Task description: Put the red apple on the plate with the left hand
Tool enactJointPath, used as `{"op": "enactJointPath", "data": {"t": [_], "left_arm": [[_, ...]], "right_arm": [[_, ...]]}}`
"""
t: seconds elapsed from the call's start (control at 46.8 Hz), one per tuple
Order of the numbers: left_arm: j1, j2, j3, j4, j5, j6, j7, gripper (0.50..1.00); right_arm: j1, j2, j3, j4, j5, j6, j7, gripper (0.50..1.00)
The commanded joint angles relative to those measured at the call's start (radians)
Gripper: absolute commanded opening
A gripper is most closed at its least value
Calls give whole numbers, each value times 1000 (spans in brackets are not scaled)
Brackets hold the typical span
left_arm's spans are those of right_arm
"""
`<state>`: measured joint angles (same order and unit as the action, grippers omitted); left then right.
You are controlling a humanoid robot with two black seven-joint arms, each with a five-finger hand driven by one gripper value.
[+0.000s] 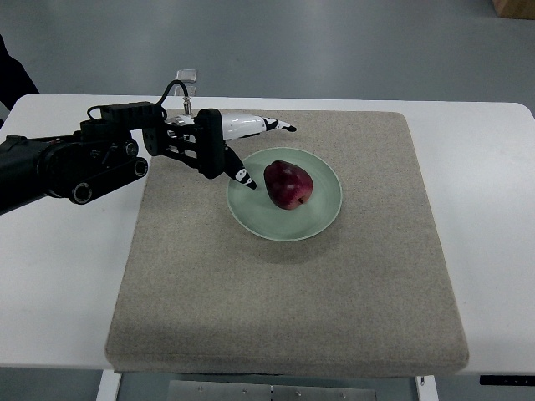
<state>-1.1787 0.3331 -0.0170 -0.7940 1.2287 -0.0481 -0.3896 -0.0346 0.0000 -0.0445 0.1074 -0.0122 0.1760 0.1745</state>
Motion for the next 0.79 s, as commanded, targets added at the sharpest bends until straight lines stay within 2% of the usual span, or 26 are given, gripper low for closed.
{"op": "enactJointPath", "data": {"t": [0.0,0.47,0.641,0.77], "left_arm": [[-1,1,-1,35,-1,2,0,994],[-2,-11,-6,245,-146,4,0,994],[-15,-22,-32,328,-403,2,15,994],[-22,-68,-46,377,-661,-3,23,994]], "right_arm": [[-1,0,-2,0,0,0,0,964],[-1,0,-2,0,0,0,0,964],[-1,0,0,0,0,0,0,964],[-1,0,0,0,0,0,-1,964]]}}
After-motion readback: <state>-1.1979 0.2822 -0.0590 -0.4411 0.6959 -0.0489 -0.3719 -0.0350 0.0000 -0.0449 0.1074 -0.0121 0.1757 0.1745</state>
